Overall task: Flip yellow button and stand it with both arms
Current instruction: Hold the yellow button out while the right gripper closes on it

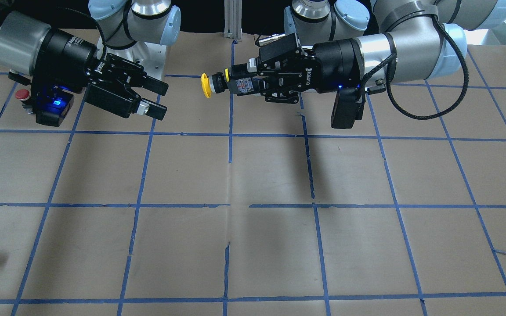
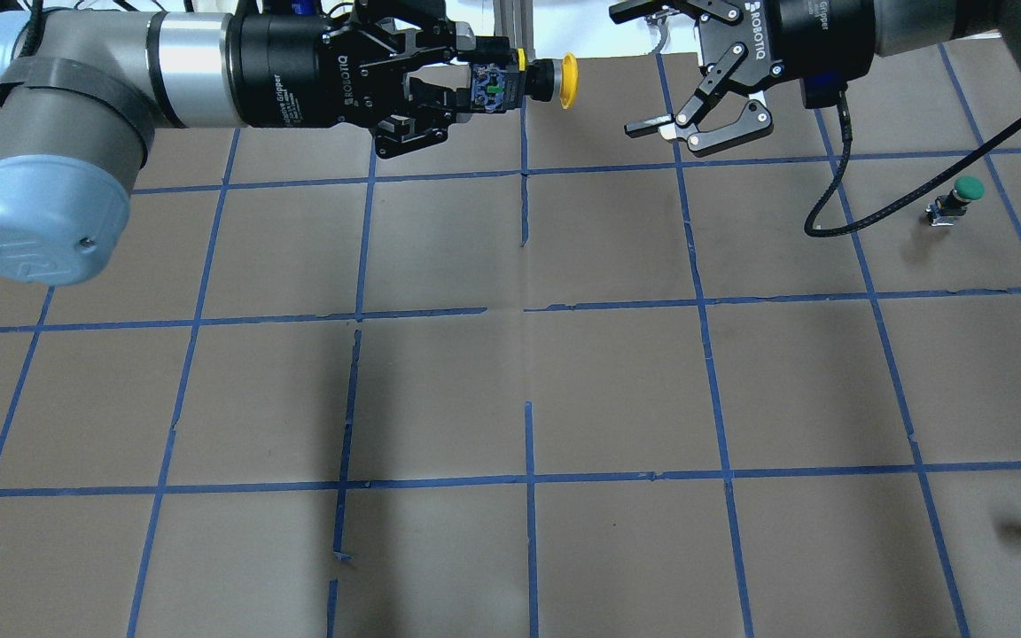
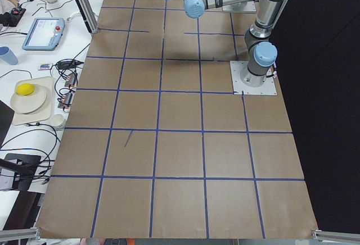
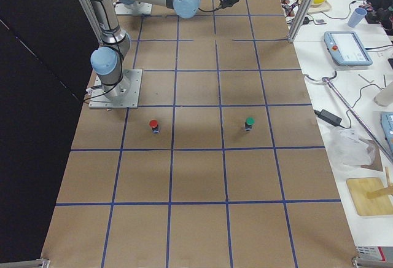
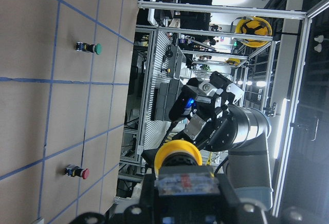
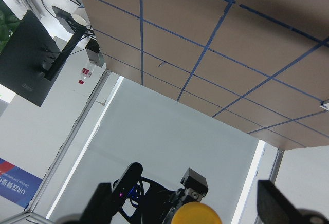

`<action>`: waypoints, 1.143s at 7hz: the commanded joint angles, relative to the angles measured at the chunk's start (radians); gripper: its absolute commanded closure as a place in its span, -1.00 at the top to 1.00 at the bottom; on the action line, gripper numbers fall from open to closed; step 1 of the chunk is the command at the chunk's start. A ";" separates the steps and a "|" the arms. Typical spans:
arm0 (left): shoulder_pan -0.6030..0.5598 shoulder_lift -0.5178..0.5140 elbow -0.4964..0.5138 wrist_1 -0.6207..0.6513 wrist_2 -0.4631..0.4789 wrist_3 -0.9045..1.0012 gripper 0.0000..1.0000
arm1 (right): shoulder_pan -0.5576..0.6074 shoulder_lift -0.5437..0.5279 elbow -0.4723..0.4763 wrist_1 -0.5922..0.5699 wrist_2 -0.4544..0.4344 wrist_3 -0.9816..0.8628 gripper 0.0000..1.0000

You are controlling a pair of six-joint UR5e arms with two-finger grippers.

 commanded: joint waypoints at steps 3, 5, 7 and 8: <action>-0.009 -0.002 -0.007 0.063 -0.051 -0.100 -0.99 | 0.033 -0.009 0.029 0.004 0.026 0.052 0.99; -0.009 -0.003 -0.007 0.062 -0.068 -0.103 -0.99 | 0.033 -0.026 0.032 0.003 0.081 0.090 0.99; -0.009 -0.003 -0.006 0.062 -0.070 -0.103 -0.99 | 0.035 -0.040 0.029 0.001 0.085 0.112 0.99; -0.009 -0.002 -0.006 0.057 -0.070 -0.104 -0.99 | 0.037 -0.055 0.034 0.003 0.085 0.113 0.99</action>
